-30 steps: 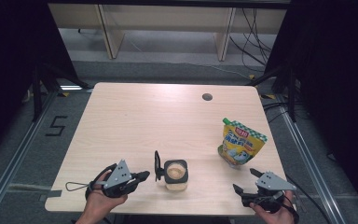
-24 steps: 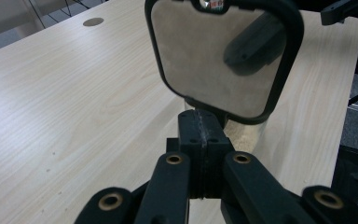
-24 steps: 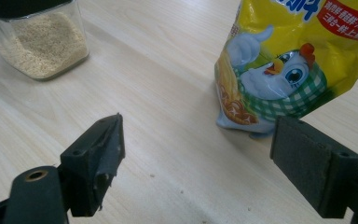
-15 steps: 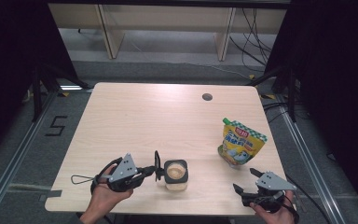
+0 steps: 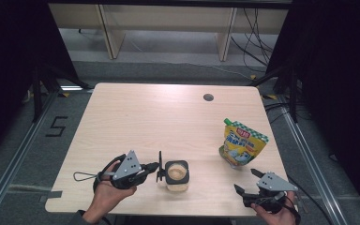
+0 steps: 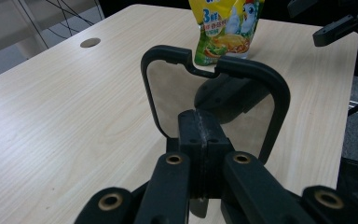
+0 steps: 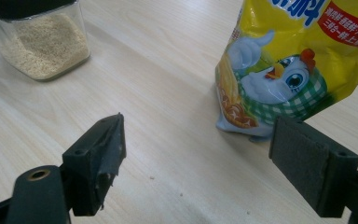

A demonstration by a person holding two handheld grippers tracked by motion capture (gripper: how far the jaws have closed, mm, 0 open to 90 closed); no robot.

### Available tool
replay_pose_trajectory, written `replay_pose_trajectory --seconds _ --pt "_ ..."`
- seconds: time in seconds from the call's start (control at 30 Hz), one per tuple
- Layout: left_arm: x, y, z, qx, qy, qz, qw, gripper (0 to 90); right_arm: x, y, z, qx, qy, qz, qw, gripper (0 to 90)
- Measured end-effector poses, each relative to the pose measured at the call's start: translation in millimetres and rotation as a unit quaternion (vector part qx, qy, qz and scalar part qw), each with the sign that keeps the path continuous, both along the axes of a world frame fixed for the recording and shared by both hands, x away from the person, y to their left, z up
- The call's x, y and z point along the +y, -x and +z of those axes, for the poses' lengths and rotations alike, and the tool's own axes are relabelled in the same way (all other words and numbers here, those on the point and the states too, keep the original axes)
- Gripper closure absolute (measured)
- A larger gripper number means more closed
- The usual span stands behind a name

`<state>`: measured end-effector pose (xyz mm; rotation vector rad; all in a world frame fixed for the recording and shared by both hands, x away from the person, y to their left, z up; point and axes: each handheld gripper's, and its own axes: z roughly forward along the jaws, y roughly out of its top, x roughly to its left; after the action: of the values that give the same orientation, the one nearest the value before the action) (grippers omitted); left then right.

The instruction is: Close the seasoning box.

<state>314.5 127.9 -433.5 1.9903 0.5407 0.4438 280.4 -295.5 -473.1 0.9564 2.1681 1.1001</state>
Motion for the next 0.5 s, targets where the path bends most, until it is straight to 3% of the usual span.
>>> replay_pose_trajectory --seconds 0.3,0.5 --pt "-21.5 -3.5 -0.7 -0.001 -0.011 -0.025 0.9996 89.3 0.6 0.3 0.4 0.001 0.001 0.003 1.0 19.6" --pt "-28.9 -5.7 -5.6 0.005 -0.014 -0.029 0.9995 89.3 0.8 1.2 0.5 0.005 0.0 0.002 1.0 19.6"
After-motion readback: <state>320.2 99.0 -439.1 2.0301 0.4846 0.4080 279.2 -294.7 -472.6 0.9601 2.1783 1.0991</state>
